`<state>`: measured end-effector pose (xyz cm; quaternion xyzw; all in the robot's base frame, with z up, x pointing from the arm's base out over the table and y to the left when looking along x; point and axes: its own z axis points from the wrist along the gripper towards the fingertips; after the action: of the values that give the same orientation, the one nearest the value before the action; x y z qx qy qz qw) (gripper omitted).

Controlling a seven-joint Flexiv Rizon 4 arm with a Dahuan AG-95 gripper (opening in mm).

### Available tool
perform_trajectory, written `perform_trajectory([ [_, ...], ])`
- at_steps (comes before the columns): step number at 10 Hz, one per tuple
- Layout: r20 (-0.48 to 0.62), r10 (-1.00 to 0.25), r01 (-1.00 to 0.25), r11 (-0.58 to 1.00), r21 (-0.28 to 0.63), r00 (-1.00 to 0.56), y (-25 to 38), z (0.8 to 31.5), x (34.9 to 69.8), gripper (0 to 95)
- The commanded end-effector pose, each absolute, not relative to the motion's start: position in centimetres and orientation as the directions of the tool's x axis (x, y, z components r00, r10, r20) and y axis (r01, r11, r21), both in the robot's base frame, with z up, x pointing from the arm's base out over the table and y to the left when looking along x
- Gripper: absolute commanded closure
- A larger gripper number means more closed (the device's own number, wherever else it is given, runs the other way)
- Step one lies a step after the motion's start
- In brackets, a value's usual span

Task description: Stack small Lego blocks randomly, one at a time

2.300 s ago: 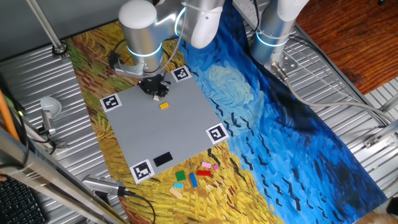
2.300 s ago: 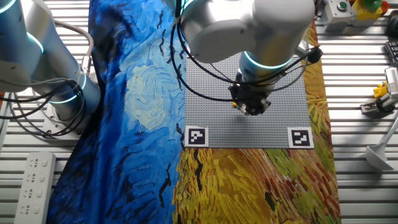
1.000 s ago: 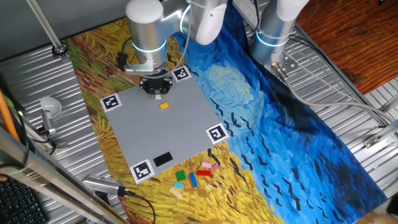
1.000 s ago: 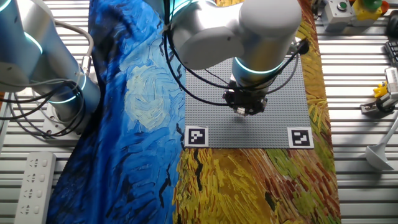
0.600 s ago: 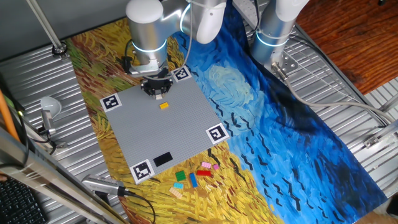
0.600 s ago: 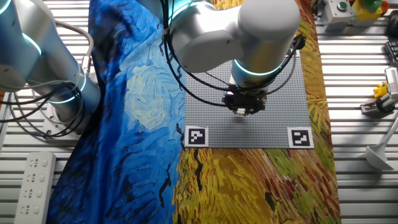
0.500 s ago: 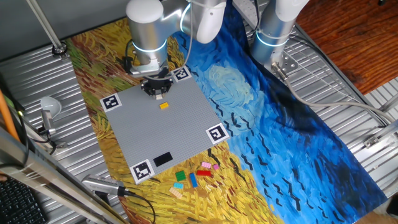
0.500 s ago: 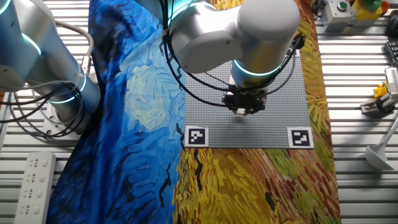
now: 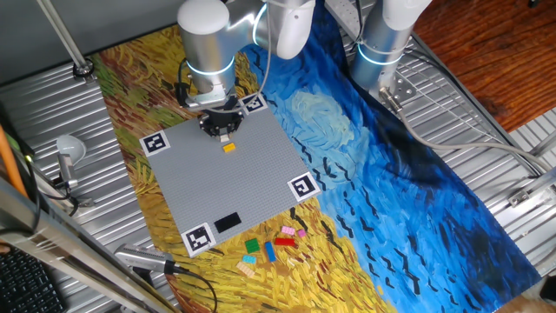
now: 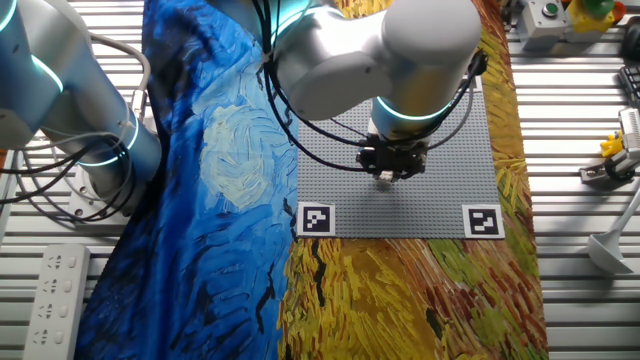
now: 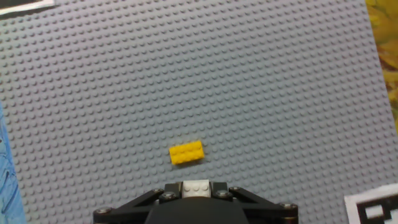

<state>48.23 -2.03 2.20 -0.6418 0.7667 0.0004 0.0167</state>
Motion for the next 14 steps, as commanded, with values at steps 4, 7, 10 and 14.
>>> perform_trajectory([
  [4,-0.024,-0.988,-0.988,0.155,-0.023,-0.155,-2.08,1.67,48.12,95.0],
  [7,-0.020,-0.989,-0.988,0.150,-0.025,-0.149,-2.12,1.54,48.03,95.0],
  [10,-0.022,-0.990,-0.989,0.142,-0.027,-0.142,-2.14,1.37,47.98,95.0],
  [14,-0.027,-0.991,-0.991,0.131,-0.028,-0.130,-2.16,1.32,47.94,76.0],
])
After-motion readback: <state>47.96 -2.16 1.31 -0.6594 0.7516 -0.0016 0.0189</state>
